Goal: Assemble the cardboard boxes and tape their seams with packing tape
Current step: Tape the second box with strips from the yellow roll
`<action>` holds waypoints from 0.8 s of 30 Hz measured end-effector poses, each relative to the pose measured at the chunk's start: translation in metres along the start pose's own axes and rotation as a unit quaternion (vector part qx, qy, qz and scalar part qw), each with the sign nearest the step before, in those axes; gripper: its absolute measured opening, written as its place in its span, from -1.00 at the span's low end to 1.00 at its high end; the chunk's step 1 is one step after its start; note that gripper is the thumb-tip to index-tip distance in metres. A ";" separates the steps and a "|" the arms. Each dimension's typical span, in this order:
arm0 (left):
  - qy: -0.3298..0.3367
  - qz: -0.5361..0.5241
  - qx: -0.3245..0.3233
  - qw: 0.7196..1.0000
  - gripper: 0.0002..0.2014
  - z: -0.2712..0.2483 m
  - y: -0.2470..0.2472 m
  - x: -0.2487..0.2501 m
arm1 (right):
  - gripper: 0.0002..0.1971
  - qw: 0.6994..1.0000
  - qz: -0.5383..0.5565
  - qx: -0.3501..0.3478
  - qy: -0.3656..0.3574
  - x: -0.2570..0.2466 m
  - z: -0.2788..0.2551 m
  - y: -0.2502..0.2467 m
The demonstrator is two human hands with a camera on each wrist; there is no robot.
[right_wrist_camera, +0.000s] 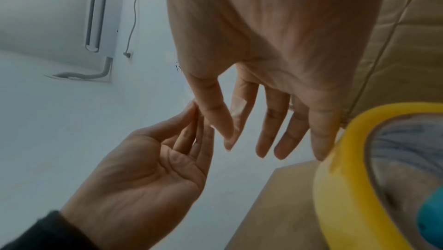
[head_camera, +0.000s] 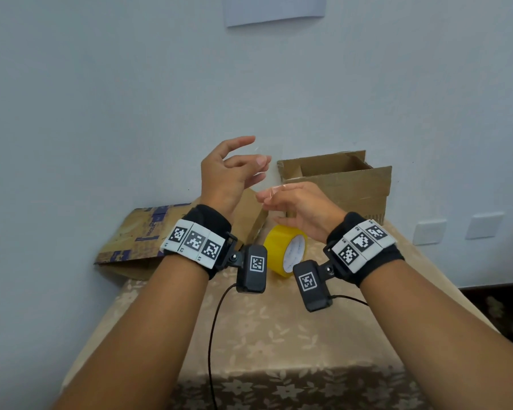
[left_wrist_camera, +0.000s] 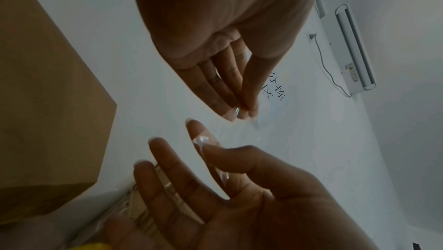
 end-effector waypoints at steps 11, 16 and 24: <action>0.048 0.001 0.008 0.999 -0.63 -0.004 -0.001 -0.004 | -0.74 0.995 -0.023 0.068 0.066 -0.014 0.006 0.003; 0.057 -0.002 0.021 0.998 -0.67 0.002 -0.010 0.002 | -0.80 0.994 -0.025 0.077 0.069 -0.010 0.009 -0.007; 0.022 0.000 0.043 0.999 -0.67 0.007 -0.024 -0.002 | -0.86 0.976 -0.207 0.030 0.054 0.004 0.000 -0.034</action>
Point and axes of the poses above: each hand's wrist, its own z-axis towards the middle knuckle, its own y-axis out of the palm, x = y × z, the point moved 2 cm from there along z, towards the middle knuckle, and after that the axes turned 12 degrees about -z, right-handed, at the moved point
